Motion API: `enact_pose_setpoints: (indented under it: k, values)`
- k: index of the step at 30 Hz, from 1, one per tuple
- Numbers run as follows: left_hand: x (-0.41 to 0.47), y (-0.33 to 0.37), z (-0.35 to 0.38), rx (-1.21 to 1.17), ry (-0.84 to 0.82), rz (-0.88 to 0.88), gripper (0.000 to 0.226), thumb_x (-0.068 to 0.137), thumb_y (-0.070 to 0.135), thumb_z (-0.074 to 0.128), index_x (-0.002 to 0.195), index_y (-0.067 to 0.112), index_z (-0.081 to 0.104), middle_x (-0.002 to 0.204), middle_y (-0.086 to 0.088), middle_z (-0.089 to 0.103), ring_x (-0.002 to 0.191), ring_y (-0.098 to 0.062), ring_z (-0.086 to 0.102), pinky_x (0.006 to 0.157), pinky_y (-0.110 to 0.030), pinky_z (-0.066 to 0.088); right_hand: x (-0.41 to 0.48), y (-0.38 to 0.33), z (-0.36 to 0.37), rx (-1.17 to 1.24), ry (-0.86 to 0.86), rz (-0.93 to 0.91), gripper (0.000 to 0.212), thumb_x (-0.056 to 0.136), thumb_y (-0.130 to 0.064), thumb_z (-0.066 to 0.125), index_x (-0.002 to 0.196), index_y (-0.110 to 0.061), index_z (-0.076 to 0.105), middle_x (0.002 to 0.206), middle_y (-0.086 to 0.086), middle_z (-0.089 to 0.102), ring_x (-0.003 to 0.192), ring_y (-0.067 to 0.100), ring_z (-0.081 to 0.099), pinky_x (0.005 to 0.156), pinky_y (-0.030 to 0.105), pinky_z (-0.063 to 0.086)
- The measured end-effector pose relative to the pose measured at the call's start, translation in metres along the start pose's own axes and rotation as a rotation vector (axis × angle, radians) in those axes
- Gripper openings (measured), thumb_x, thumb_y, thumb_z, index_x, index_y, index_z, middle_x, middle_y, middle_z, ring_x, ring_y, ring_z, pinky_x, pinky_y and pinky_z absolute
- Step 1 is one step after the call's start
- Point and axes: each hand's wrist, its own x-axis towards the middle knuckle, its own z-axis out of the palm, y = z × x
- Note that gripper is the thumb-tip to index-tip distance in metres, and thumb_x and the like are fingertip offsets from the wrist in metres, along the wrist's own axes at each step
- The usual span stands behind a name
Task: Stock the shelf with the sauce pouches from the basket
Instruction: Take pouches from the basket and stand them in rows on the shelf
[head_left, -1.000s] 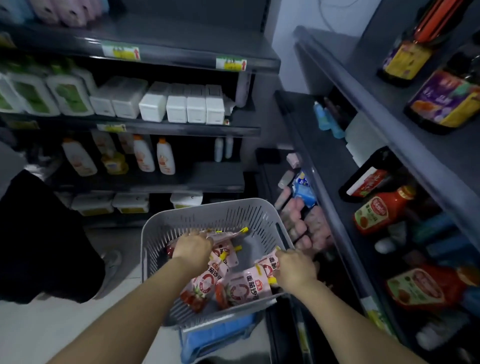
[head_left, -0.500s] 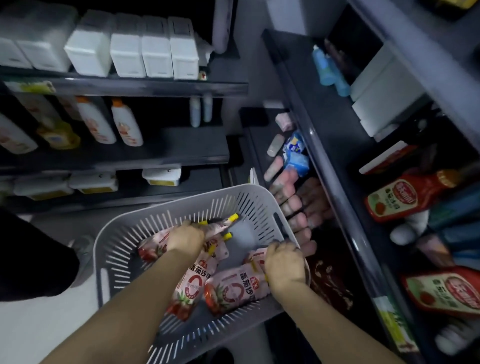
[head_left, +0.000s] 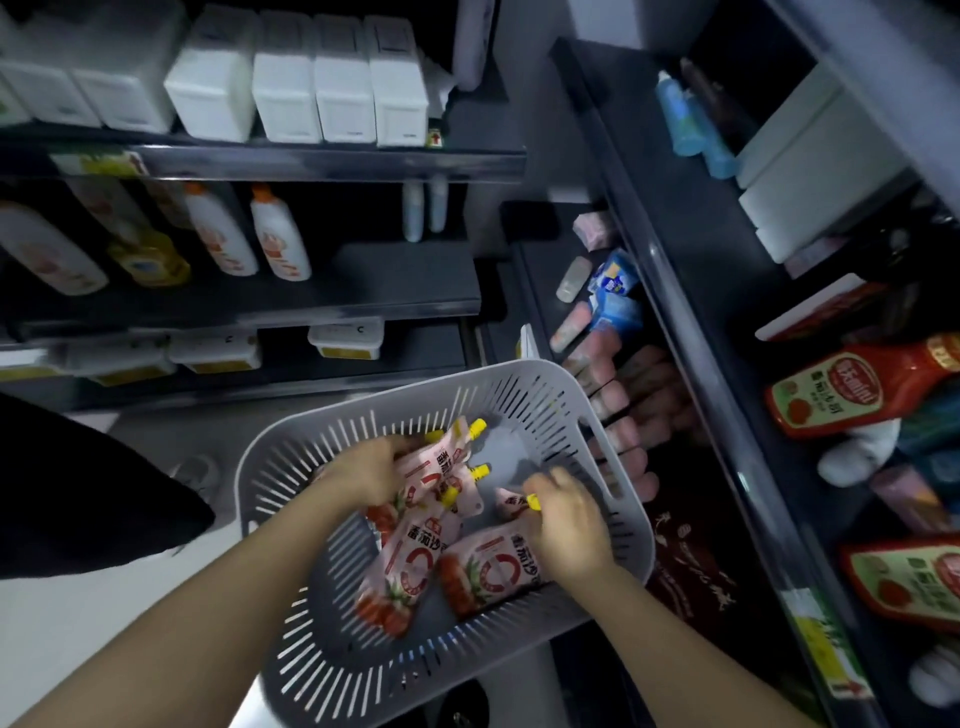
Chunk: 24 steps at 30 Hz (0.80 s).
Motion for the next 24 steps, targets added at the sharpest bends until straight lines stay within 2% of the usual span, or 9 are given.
enact_pose_setpoints:
  k: [2,4,8,10,12,14,17,20,24]
  values:
    - [0.000,-0.009,0.001,0.022,-0.075,-0.063,0.062,0.090,0.027,0.058,0.145,0.036,0.032,0.134,-0.002,0.058,0.096,-0.018,0.064,0.082,-0.033,0.054,0.003,0.005,0.001,0.050,0.071,0.038,0.028,0.080,-0.003,0.058,0.106,-0.013,0.066,0.106,0.007,0.063,0.102,0.030,0.058,0.082,0.037,0.045]
    - [0.001,-0.018,0.004,0.009,-0.154,-0.106,0.069,0.090,0.015,0.055,0.148,0.036,0.023,0.138,-0.005,0.053,0.101,-0.021,0.062,0.086,-0.035,0.054,0.007,0.012,-0.002,0.139,0.057,0.127,0.035,0.079,-0.004,0.062,0.112,-0.017,0.065,0.107,0.005,0.066,0.104,0.027,0.059,0.085,0.035,0.046]
    - [0.004,-0.021,0.012,0.022,-0.068,-0.136,0.039,0.086,0.016,0.054,0.125,0.022,0.050,0.114,-0.004,0.063,0.101,-0.022,0.061,0.090,-0.038,0.051,0.008,0.015,0.002,-0.085,-0.069,0.078,0.039,0.084,-0.004,0.054,0.121,-0.015,0.056,0.115,0.009,0.065,0.110,0.031,0.057,0.091,0.036,0.044]
    - [0.007,-0.020,0.017,-0.029,-0.008,-0.172,0.031,0.080,0.032,0.062,0.109,0.022,0.058,0.099,0.000,0.067,0.093,-0.019,0.063,0.086,-0.034,0.051,0.005,0.013,0.004,-0.144,-0.061,0.069,0.034,0.087,-0.003,0.049,0.120,-0.013,0.055,0.109,0.013,0.067,0.106,0.033,0.060,0.086,0.037,0.046]
    - [0.007,-0.017,0.020,-0.048,0.052,-0.213,0.037,0.081,0.049,0.060,0.106,0.021,0.062,0.099,-0.004,0.069,0.093,-0.022,0.065,0.083,-0.034,0.051,0.004,0.015,0.006,-0.047,-0.029,0.145,0.024,0.086,-0.008,0.054,0.107,-0.017,0.063,0.099,0.012,0.070,0.096,0.033,0.064,0.075,0.036,0.049]
    - [0.005,-0.011,0.022,0.001,0.110,-0.233,0.040,0.085,0.051,0.056,0.109,0.020,0.061,0.104,-0.007,0.069,0.098,-0.026,0.064,0.077,-0.031,0.047,0.003,0.017,0.006,0.131,0.054,0.250,0.010,0.083,-0.018,0.061,0.089,-0.020,0.069,0.088,0.008,0.072,0.086,0.031,0.066,0.066,0.034,0.050]
    - [0.002,-0.007,0.021,-0.078,0.134,-0.227,0.027,0.085,0.042,0.061,0.097,0.019,0.066,0.086,-0.004,0.067,0.080,-0.021,0.063,0.064,-0.026,0.043,0.003,0.013,0.007,0.353,0.115,0.297,0.008,0.079,-0.022,0.069,0.082,-0.016,0.070,0.082,0.005,0.073,0.080,0.029,0.066,0.065,0.036,0.052]
    - [-0.002,-0.013,0.015,-0.320,0.147,-0.199,0.018,0.080,0.034,0.072,0.082,0.016,0.072,0.078,-0.002,0.071,0.068,-0.017,0.067,0.063,-0.030,0.054,0.003,0.011,0.000,0.534,0.214,0.312,0.007,0.079,-0.021,0.072,0.085,-0.018,0.072,0.083,0.003,0.075,0.081,0.027,0.068,0.071,0.039,0.055]
    - [-0.025,-0.003,-0.001,-0.574,0.217,-0.091,0.024,0.079,0.018,0.077,0.092,0.000,0.068,0.068,0.001,0.072,0.062,-0.013,0.069,0.055,-0.028,0.054,-0.005,0.008,-0.023,0.707,0.277,0.303,0.007,0.080,-0.029,0.071,0.079,-0.023,0.068,0.074,-0.003,0.072,0.072,0.022,0.065,0.070,0.040,0.055]
